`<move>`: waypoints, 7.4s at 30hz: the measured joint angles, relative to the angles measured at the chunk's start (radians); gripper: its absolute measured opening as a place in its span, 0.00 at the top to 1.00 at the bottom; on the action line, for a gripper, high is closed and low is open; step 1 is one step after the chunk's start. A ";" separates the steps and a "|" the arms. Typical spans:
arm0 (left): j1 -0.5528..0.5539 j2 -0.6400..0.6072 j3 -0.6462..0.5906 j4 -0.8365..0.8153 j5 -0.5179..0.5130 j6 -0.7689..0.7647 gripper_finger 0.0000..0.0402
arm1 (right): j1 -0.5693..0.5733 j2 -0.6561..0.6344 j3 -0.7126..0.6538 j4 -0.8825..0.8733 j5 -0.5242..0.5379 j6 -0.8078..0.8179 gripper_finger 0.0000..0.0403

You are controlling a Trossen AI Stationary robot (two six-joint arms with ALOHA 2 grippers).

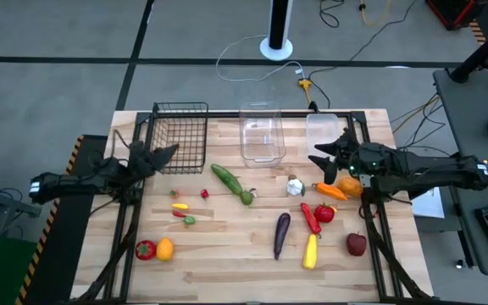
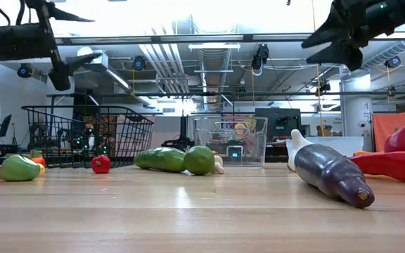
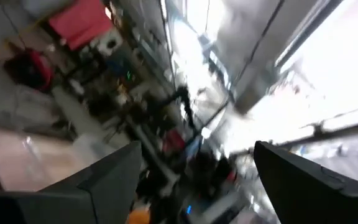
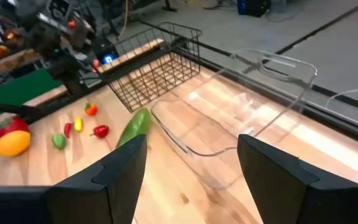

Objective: Sort produce into baskets
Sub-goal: Put the green cucumber into the left transparent bin

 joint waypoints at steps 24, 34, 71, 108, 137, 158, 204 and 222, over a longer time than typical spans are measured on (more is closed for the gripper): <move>-0.470 0.750 0.607 -0.793 0.037 0.115 0.26 | 0.000 0.001 0.013 -0.029 0.000 -0.001 0.39; -0.482 0.943 0.787 -0.998 0.037 0.146 0.26 | 0.000 0.001 0.013 -0.001 0.015 -0.002 0.39; -0.421 1.403 1.040 -1.027 -0.153 0.647 0.26 | 0.000 0.001 0.014 0.004 0.015 -0.001 0.39; -0.160 1.603 1.038 -0.957 -0.010 1.078 0.26 | 0.000 0.001 0.014 -0.038 0.018 -0.001 0.39; -0.118 1.636 1.038 -0.943 0.011 1.122 0.27 | 0.000 0.001 0.011 -0.050 0.018 -0.003 0.39; -0.113 1.640 1.038 -0.933 0.025 1.126 0.52 | 0.000 0.001 0.010 -0.051 0.018 -0.003 0.39; -0.158 1.579 1.059 -0.921 0.051 1.101 0.67 | 0.000 0.001 0.010 -0.058 0.017 -0.011 0.39; 0.010 1.363 1.054 0.028 -0.021 1.178 0.67 | 0.000 0.001 0.010 -0.058 0.018 -0.012 0.39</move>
